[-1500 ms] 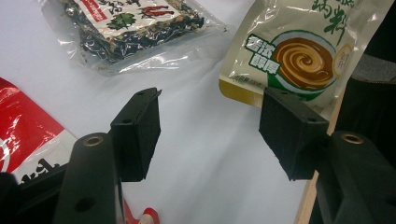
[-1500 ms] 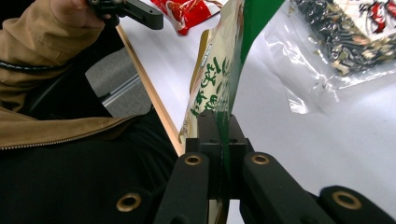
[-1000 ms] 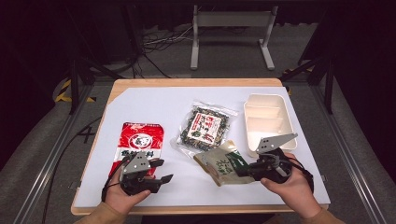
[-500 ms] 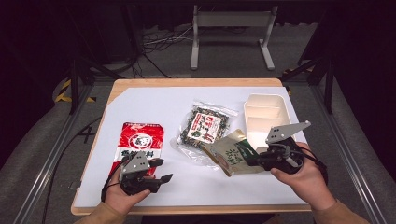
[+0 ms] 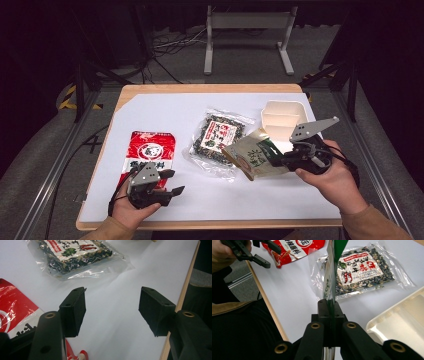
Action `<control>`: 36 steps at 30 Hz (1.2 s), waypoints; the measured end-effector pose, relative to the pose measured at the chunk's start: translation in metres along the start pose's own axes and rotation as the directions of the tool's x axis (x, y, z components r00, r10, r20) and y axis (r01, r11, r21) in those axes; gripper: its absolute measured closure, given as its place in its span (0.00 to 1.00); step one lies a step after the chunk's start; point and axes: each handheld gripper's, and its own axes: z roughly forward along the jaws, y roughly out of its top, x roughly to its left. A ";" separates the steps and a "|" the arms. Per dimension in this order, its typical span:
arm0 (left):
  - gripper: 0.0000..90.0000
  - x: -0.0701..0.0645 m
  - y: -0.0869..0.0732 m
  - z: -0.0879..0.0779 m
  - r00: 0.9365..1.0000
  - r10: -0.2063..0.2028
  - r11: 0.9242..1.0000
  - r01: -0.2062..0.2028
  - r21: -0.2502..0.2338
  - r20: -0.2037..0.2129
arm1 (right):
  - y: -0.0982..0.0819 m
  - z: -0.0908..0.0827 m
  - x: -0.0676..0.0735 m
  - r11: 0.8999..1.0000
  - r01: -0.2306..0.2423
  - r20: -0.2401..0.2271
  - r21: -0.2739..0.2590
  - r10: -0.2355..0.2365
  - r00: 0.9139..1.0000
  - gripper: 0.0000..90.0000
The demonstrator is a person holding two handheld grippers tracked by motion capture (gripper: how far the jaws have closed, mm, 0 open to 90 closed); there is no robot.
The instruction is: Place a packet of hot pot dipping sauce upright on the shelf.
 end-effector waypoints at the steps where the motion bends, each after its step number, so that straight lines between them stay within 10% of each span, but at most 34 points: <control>1: 0.43 0.000 0.000 0.000 1.000 -0.001 1.000 0.001 -0.001 -0.004 | 0.001 -0.001 -0.001 1.000 0.000 0.002 0.001 0.000 1.000 1.00; 36: 0.43 0.006 -0.011 -0.013 0.997 -0.058 0.998 0.056 -0.038 -0.047 | 0.059 -0.034 -0.063 0.983 0.106 0.164 0.152 -0.131 0.978 1.00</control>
